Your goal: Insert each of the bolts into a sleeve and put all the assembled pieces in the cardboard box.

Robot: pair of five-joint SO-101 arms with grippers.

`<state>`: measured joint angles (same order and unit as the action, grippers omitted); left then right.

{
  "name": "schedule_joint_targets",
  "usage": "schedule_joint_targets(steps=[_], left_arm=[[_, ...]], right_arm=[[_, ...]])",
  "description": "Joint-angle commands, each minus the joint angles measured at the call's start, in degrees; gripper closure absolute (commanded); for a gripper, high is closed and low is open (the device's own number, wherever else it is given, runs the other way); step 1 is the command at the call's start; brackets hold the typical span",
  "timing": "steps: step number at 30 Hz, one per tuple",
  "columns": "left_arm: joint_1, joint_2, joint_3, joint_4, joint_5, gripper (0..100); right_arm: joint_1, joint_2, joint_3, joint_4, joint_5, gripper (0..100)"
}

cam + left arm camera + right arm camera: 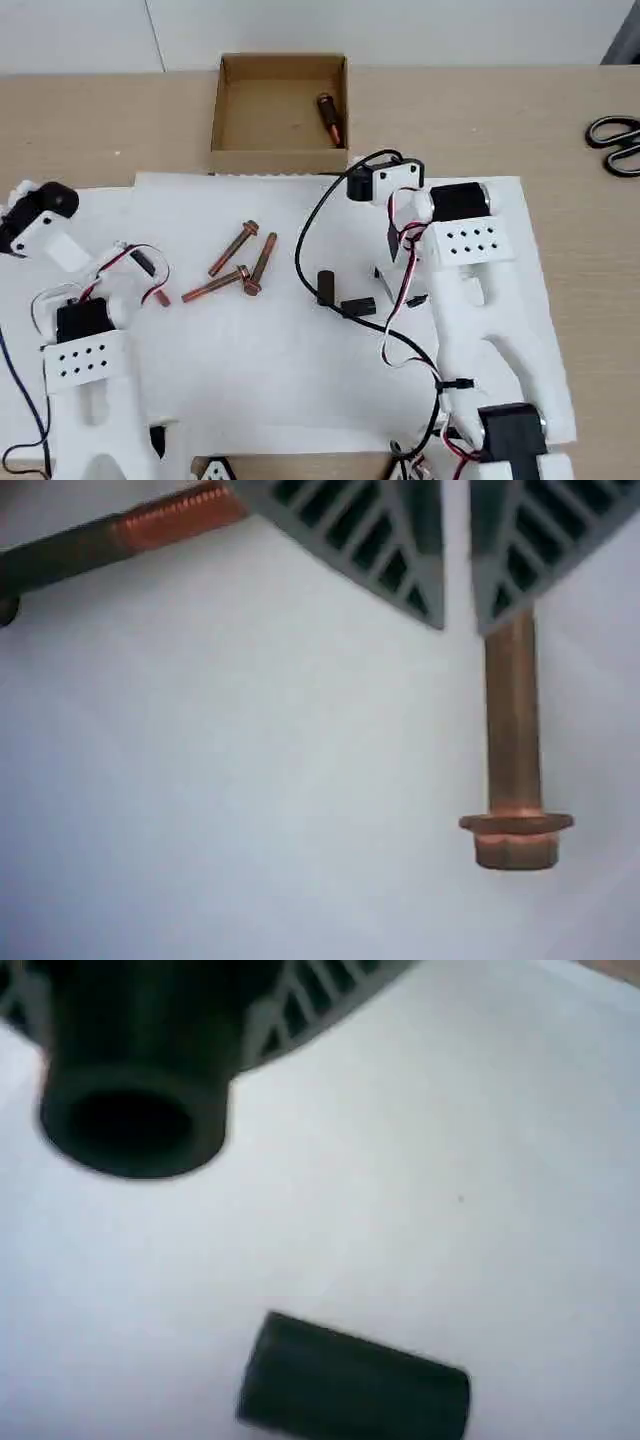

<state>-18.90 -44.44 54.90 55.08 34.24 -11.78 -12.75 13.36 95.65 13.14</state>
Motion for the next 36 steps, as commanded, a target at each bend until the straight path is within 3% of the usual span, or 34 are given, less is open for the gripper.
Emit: schedule_joint_targets(steps=[1,10,27,32,36], left_arm=[[0.09,0.09,-0.22,-0.53,0.26,99],[1.58,3.69,-2.33,-0.97,0.26,96],[1.32,42.73,-42.24,26.02,4.75,95],[0.35,47.38,-47.52,28.57,5.45,95],[0.7,48.88,-49.54,31.56,5.63,88]], right_arm=[[0.75,-2.33,-0.35,-0.04,0.35,99.5],[0.75,-2.33,2.02,-0.04,0.35,99.5],[0.75,-2.42,2.02,-0.04,0.35,99.5],[0.75,-2.42,2.02,-0.04,0.35,99.5],[0.75,-2.33,2.02,-0.13,0.35,99.5]])
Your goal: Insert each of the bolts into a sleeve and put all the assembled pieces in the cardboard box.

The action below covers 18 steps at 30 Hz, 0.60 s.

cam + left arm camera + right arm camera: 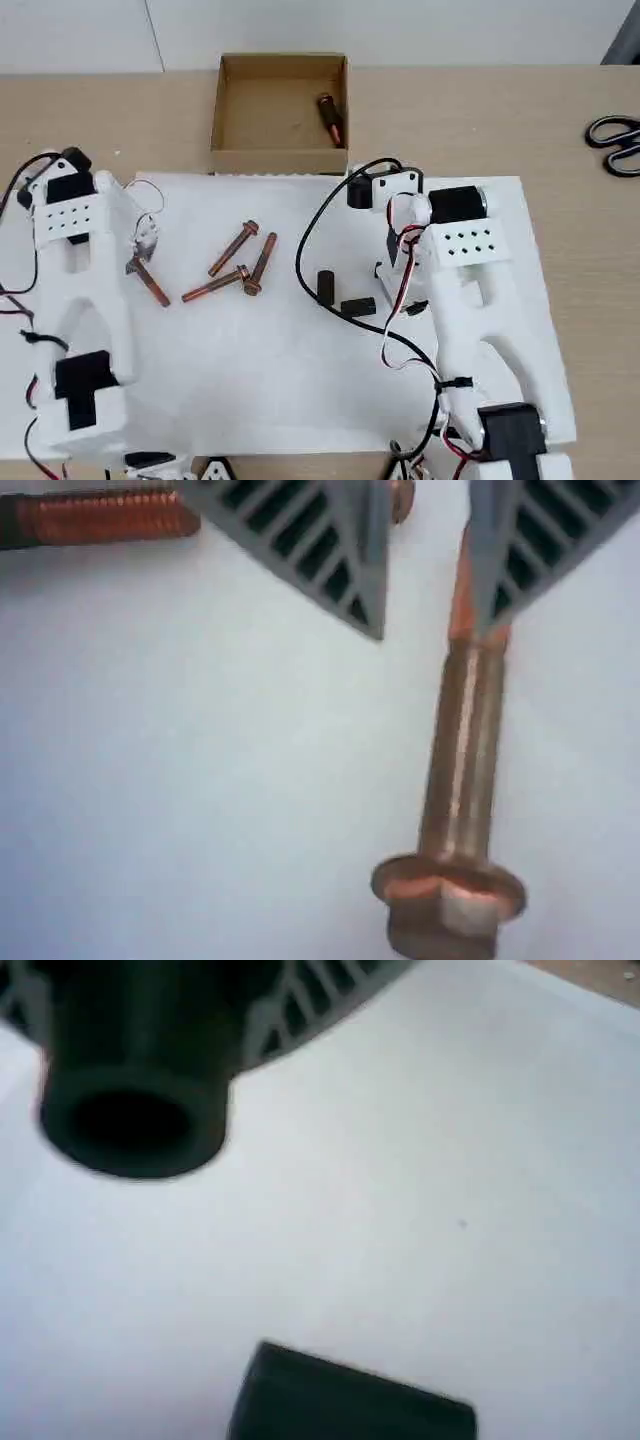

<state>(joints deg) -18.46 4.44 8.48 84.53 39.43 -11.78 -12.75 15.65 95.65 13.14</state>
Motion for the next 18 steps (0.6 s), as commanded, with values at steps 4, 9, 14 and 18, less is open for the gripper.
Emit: schedule_joint_targets(steps=[4,9,14,18], left_arm=[[-0.26,0.35,-3.03,2.9,1.76,83],[-0.35,0.44,-2.95,1.23,1.85,83],[-0.44,3.52,-3.12,0.0,1.76,83],[-0.44,7.74,-3.3,0.09,1.85,83]], right_arm=[[0.75,-2.33,-0.26,-0.22,0.35,99.5],[0.75,-2.33,-0.26,-0.22,0.35,99.5],[0.75,-2.33,-0.26,-0.22,0.35,99.5],[0.75,-2.33,-0.26,-0.13,0.35,99.5]])
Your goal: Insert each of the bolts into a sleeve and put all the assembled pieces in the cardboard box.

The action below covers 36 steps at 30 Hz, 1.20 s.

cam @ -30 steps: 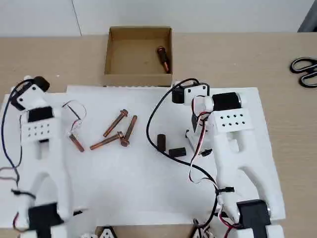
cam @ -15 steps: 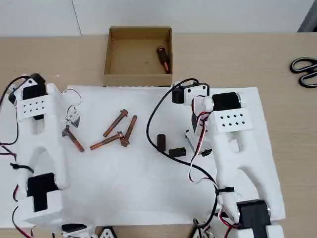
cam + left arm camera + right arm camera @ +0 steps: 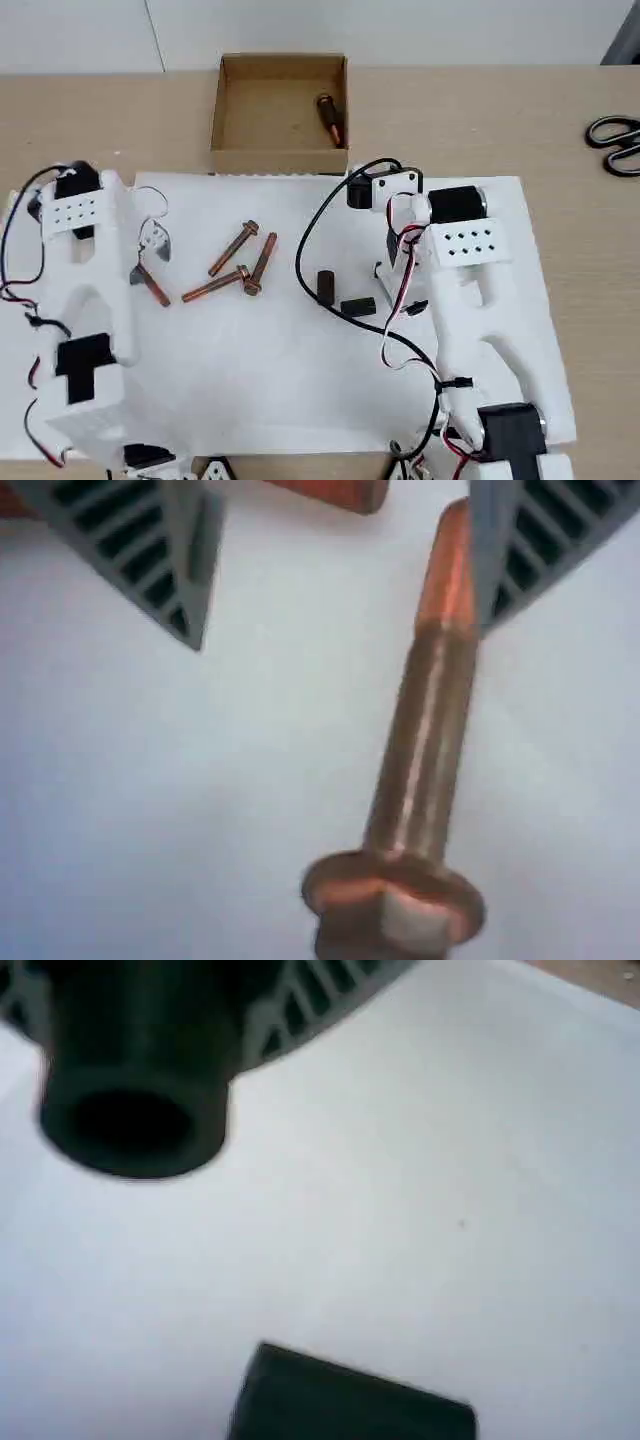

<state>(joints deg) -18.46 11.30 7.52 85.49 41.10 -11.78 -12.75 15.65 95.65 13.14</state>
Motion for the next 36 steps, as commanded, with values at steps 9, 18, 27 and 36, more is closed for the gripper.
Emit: schedule_joint_targets(steps=[9,18,27,36], left_arm=[[-1.23,1.49,-2.51,-1.76,0.26,83],[-5.1,2.02,-2.42,-6.33,-2.37,83],[-4.92,2.2,-2.33,-9.58,-2.46,83],[-5.01,7.74,-2.33,-7.3,-2.46,83]], right_arm=[[0.75,-2.33,-0.26,-0.22,0.53,99.5],[0.66,-2.33,-0.26,-0.4,0.53,99.5],[0.48,-2.33,-0.26,-0.57,0.44,99.5],[0.48,-2.33,-0.26,-0.48,0.35,99.5]])
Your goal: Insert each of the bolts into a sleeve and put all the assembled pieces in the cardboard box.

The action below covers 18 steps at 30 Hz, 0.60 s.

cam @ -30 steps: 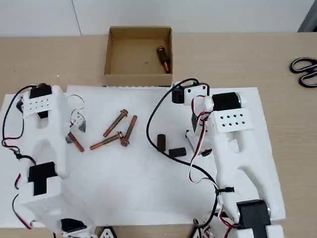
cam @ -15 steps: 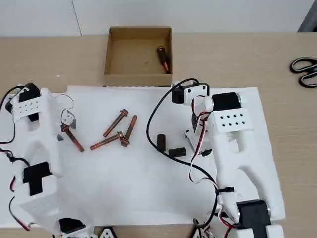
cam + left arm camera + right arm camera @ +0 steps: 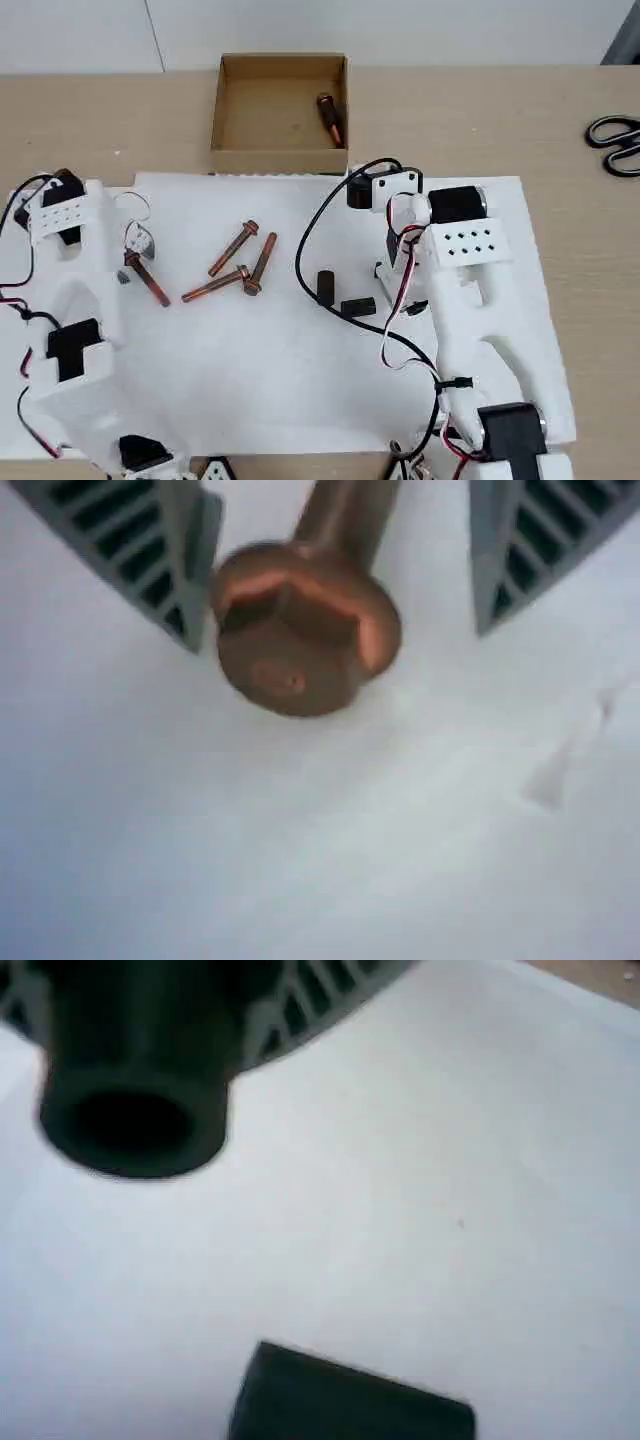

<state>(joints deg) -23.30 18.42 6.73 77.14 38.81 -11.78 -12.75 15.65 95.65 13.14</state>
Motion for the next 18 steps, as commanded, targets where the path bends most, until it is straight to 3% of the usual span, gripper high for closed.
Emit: schedule_joint_targets(steps=[1,6,11,18], left_arm=[[-0.18,0.88,-1.54,1.23,-0.18,83],[-0.09,1.32,-1.54,0.88,-0.18,84],[3.69,1.32,-1.27,1.32,-0.18,100],[8.35,0.79,-1.63,3.6,0.09,100]], right_arm=[[0.48,-2.33,-0.26,-0.48,0.35,99.5],[0.48,-2.24,-0.26,-0.57,0.35,99.5],[0.48,-2.24,-0.26,-0.66,0.35,99.5],[0.48,-2.24,-0.26,-0.66,0.35,99.5]])
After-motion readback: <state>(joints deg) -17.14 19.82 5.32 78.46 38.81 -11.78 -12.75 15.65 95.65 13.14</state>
